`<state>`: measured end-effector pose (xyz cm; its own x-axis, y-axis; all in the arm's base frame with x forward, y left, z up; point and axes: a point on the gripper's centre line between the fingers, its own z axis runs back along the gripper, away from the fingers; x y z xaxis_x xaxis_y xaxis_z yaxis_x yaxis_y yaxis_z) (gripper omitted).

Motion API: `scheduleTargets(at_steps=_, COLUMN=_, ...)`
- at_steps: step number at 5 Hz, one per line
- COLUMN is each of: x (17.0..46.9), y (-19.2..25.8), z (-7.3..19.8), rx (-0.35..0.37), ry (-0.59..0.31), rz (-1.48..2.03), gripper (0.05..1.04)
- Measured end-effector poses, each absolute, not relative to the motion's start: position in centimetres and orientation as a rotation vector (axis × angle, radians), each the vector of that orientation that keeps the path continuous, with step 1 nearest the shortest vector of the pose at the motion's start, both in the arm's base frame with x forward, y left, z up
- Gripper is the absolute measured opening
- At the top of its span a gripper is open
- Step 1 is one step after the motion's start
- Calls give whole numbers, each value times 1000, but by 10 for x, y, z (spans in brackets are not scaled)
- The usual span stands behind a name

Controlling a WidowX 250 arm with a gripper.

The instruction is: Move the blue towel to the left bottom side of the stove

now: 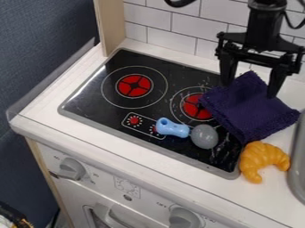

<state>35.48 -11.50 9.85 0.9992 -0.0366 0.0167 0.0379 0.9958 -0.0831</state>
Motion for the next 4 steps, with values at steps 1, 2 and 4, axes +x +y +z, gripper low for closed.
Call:
scheduleTargets(at_steps=1, x=362, y=-107, z=82, rx=-48, ry=22, rz=-5, gripper=1001)
scheduleTargets(at_steps=2, x=365, y=-105, z=61, rx=-14, ry=63, rz=3, gripper=1001)
scheduleTargets(at_steps=4, x=369, y=-109, z=52, rx=7, ry=62, rz=-4, gripper=1001)
